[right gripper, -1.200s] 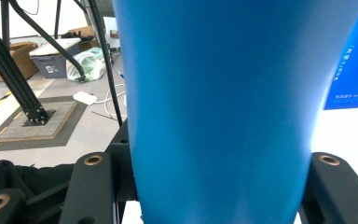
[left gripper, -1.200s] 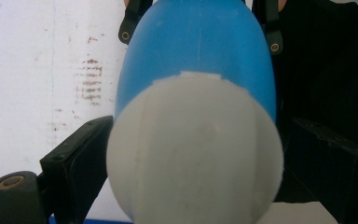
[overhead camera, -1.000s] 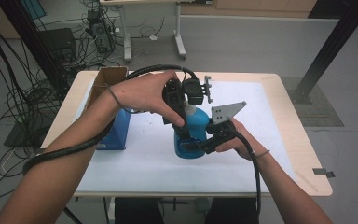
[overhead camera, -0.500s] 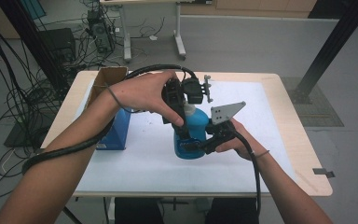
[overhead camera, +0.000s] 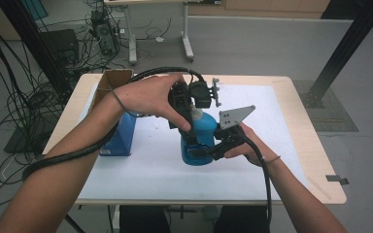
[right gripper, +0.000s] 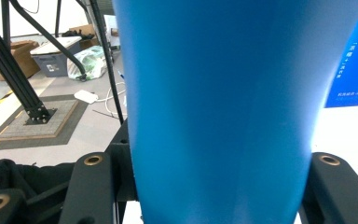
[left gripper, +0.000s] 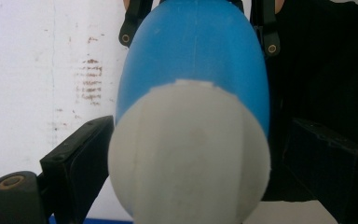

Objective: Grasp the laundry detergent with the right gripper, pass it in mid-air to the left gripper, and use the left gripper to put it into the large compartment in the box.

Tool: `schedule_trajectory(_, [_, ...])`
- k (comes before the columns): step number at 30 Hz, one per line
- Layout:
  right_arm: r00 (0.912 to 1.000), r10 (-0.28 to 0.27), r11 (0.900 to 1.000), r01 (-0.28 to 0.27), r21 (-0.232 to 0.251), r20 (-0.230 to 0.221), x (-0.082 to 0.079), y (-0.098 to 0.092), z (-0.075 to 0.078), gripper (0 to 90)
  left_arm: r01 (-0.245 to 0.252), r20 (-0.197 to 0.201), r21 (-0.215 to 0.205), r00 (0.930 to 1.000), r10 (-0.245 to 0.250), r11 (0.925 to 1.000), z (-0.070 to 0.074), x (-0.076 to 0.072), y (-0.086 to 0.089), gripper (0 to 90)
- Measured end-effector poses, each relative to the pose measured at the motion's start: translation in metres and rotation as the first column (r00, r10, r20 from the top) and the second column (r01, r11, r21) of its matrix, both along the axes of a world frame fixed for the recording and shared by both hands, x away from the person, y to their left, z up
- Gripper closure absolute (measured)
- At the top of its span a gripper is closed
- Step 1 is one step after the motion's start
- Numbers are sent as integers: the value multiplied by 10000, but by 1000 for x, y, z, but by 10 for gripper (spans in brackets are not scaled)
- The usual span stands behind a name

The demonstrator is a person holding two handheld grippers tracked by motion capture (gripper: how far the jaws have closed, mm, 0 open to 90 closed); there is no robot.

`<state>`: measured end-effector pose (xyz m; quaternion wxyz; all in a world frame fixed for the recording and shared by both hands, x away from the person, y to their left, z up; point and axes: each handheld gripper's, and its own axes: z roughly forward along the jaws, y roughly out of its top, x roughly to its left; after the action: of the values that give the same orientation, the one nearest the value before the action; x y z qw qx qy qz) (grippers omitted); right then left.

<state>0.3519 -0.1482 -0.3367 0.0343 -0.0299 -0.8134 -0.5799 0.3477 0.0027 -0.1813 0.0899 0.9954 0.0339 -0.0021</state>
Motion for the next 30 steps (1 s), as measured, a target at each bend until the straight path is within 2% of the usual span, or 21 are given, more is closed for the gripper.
schedule_trajectory(16, [10000, -14, 10000, 14, -12, -30, 1, 0, 0, 427, 102, -3, -15, 9999, -102, 9999, -1, -1, -3, 107])
schedule_trajectory(30, [9999, 100, 9999, -100, -23, 35, -1, 1, 2, 427, 175, 112, -29, 9998, -175, 9998, 1, 0, -8, 209])
